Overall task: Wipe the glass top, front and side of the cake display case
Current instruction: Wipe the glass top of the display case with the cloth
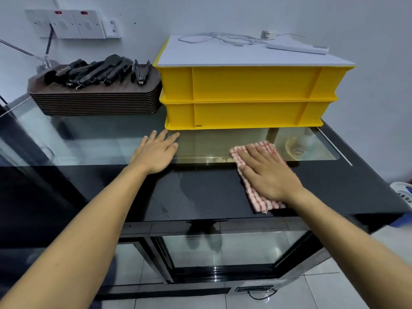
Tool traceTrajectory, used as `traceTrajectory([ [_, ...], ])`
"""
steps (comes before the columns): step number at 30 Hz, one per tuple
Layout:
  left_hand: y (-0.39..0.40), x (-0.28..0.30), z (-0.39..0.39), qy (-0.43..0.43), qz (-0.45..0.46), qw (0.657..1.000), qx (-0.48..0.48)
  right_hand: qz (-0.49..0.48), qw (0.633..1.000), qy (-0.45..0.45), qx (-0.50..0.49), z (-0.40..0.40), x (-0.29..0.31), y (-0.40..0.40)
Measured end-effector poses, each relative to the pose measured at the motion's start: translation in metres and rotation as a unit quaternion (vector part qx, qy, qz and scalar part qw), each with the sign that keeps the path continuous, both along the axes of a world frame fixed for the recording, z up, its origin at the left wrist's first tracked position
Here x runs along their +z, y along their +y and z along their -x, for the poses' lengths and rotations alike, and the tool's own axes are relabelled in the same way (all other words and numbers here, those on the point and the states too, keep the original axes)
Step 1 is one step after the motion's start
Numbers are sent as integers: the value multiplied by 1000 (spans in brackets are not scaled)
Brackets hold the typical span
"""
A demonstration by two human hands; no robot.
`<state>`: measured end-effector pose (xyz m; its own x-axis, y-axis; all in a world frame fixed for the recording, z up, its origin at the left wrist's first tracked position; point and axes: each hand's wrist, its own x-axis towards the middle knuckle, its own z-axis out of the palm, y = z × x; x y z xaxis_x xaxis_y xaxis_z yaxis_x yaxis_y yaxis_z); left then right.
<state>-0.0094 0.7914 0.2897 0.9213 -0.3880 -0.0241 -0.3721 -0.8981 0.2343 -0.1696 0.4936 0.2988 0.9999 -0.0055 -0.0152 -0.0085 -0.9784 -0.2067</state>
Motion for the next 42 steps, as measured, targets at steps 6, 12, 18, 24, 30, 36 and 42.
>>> traceTrajectory([
  [6,-3,0,-2,3,0,1000,16,2,992,-2,-127,-77,-4,9],
  [12,0,0,-8,17,-6,1000,5,-4,994,3,107,-33,-2,117],
  [18,9,2,-15,27,-1,999,-33,10,1000,3,-22,9,-1,7],
  [24,16,0,-21,30,3,999,-40,-16,988,11,-150,-77,-1,27],
  [30,29,0,-33,29,52,996,-63,12,998,9,54,-53,0,139],
  [36,27,-3,-32,2,-3,998,-57,41,996,-1,77,-8,-3,64],
  [42,27,-4,-30,-6,-9,999,-49,4,995,17,-103,-91,-1,63],
])
